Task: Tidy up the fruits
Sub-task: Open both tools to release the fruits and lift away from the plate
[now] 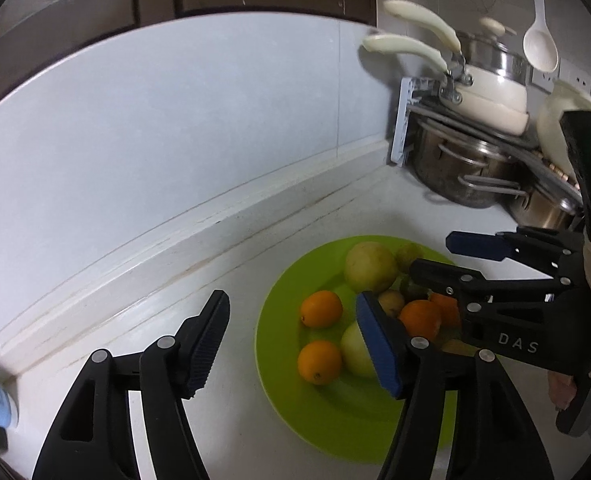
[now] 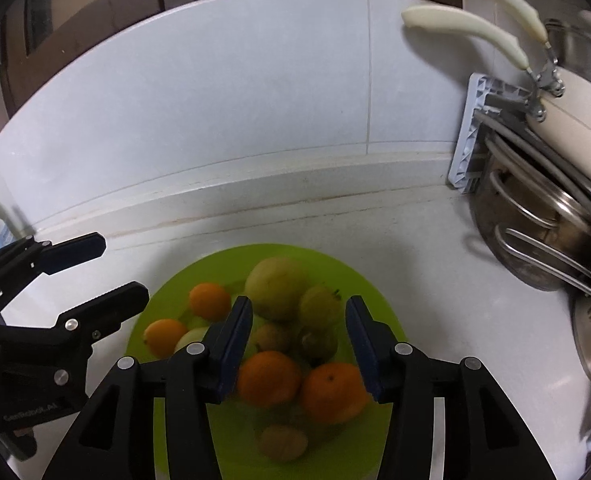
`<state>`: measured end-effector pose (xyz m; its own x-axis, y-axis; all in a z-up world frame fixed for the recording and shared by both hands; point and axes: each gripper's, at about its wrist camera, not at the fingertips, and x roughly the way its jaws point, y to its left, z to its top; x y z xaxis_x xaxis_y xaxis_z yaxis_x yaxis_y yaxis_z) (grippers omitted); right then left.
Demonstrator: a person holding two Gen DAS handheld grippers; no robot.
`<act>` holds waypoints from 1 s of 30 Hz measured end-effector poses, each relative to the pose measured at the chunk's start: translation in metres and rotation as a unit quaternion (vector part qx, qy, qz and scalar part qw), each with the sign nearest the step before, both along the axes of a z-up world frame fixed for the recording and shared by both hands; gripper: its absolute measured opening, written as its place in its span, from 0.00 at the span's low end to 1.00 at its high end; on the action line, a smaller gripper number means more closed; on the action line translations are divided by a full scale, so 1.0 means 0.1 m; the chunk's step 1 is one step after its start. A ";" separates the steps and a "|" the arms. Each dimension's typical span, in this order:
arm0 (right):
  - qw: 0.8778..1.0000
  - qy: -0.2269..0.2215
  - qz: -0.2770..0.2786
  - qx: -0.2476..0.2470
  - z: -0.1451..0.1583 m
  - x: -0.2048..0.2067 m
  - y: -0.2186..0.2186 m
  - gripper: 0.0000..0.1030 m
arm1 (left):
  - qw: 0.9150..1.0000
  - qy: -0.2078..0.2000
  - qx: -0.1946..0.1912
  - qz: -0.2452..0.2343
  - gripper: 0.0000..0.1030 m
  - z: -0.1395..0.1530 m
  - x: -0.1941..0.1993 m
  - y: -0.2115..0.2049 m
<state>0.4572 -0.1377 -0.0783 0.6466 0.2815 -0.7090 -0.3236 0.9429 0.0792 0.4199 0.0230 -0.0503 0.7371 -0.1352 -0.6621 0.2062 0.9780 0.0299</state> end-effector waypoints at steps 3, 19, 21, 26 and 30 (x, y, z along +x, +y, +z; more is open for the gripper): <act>1.000 -0.011 -0.004 0.001 0.10 -0.17 -0.02 0.48 | 1.000 -0.005 -0.004 0.004 0.66 0.07 -0.13 0.00; 0.997 -0.077 -0.031 0.004 0.57 -1.24 0.02 0.63 | 0.997 -0.064 -0.018 0.033 0.89 0.54 -1.25 0.21; 0.995 -0.091 -0.038 -0.003 0.63 -1.43 0.03 0.63 | 0.996 -0.075 -0.010 0.038 0.91 0.59 -1.39 0.23; 0.993 -0.107 -0.057 -0.002 0.73 -1.85 0.05 0.70 | 0.994 -0.097 -0.003 0.040 0.96 0.70 -1.71 0.30; 0.990 -0.117 -0.080 0.000 0.79 -2.19 0.07 0.72 | 0.994 -0.109 0.003 0.033 0.99 0.74 -1.96 0.34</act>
